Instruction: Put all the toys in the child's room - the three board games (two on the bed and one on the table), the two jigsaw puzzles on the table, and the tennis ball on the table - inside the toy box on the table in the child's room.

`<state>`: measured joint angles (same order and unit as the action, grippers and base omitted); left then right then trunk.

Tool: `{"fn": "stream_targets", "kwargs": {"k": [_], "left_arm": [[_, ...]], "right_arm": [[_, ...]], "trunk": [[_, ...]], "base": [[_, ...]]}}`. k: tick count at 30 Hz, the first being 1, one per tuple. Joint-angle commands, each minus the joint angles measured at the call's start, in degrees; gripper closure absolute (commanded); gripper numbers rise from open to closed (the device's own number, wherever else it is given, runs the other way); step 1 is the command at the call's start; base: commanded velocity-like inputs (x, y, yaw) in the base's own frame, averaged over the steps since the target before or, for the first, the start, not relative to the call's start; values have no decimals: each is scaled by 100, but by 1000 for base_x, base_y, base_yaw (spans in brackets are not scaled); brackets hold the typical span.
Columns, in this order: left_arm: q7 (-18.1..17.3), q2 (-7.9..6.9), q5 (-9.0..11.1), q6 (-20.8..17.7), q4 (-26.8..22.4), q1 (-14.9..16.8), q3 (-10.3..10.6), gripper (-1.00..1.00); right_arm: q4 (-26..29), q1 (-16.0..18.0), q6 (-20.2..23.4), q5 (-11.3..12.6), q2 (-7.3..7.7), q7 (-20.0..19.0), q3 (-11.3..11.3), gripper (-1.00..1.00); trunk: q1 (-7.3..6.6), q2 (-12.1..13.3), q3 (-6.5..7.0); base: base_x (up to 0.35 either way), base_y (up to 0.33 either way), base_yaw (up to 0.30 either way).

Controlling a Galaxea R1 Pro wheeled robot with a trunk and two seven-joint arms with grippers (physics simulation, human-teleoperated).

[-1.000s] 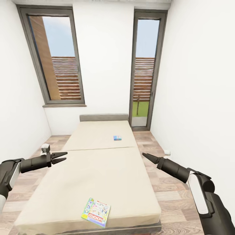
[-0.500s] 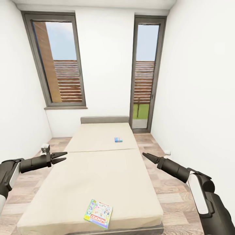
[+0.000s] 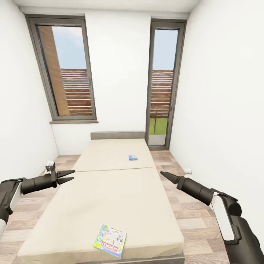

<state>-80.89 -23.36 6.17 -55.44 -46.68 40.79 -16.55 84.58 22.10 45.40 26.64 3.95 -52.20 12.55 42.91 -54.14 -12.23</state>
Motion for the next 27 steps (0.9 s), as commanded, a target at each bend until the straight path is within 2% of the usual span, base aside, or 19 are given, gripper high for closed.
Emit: {"fn": "stream_targets", "kwargs": {"k": [1, 7, 12, 20, 27], "left_arm": [[-14, -9, 14, -100, 4, 5, -6, -100], [-25, -33, 24, -245, 10, 7, -22, -100], [-240, -47, 20, -295, 2, 8, -31, -100], [-409, -54, 11, -305, -7, 8, -23, -100], [-418, -54, -15, -329, -7, 16, -18, -100]], "right_arm": [[-1, 5, 30, 28, 0, -12, 6, -100], [-5, 5, 30, 46, 0, -10, 10, -100], [-10, 5, 32, 44, 0, -8, 10, -100], [-36, 5, 79, 51, -7, 5, 10, -100], [-539, 5, 106, 55, -22, 8, 20, -100]], "trunk": [[1, -6, -8], [1, -6, -8], [1, -6, -8], [176, -327, -152], [330, -608, -277]], "base": [[0, 0, 0], [0, 0, 0], [0, 0, 0], [-67, 0, 0], [-119, 0, 0]]}}
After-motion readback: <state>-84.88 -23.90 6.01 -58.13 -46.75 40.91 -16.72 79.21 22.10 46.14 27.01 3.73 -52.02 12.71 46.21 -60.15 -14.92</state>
